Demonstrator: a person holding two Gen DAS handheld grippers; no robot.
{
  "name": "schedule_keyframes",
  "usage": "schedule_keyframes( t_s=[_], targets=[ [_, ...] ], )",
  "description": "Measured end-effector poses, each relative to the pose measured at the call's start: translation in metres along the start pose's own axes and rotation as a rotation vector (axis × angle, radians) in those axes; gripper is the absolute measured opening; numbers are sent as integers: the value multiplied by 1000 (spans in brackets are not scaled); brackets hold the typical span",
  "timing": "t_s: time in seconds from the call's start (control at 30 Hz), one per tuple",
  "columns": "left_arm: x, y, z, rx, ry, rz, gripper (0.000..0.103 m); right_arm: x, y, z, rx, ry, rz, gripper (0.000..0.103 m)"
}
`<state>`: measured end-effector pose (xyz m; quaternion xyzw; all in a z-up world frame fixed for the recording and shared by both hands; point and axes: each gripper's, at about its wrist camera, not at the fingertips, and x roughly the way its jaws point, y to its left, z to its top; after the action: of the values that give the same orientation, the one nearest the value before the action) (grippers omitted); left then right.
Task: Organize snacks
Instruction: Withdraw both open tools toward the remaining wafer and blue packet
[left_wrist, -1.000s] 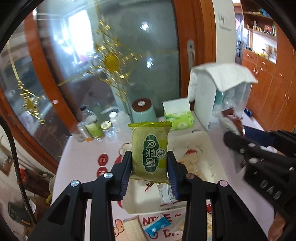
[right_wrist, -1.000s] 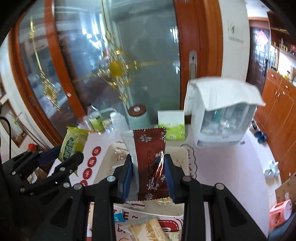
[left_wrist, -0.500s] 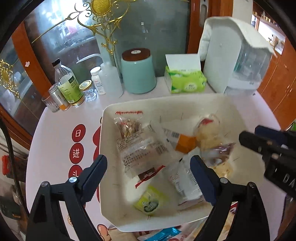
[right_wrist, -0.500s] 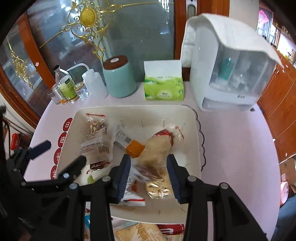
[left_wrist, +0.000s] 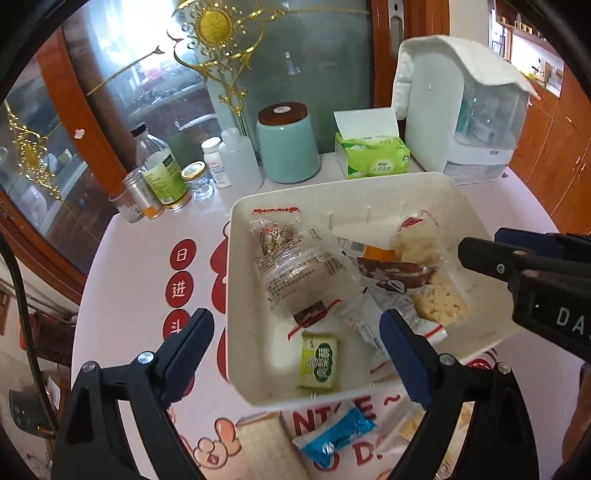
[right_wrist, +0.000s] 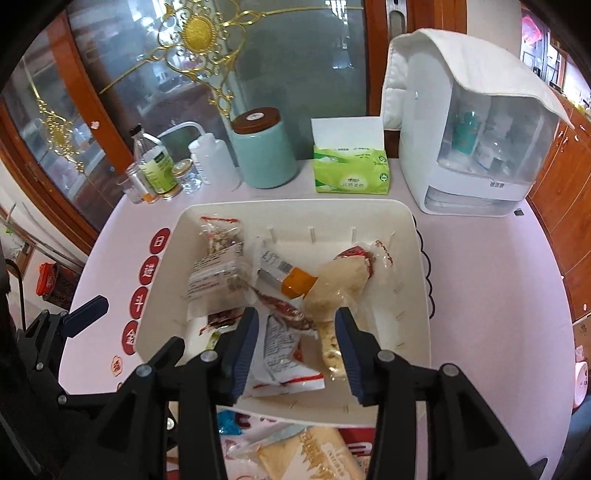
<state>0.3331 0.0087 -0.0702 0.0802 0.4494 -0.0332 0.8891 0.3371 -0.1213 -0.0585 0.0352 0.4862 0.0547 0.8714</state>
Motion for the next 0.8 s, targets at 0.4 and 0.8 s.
schedule_keyframes(
  t_s=[0.4, 0.8],
  targets=[
    [-86, -4, -32, -42, -39, 77, 91, -72, 2, -37, -15, -85, 75, 46],
    [-183, -3, -87, -123, -103, 45, 92, -143, -5, -98, -37, -147, 132, 51]
  ],
)
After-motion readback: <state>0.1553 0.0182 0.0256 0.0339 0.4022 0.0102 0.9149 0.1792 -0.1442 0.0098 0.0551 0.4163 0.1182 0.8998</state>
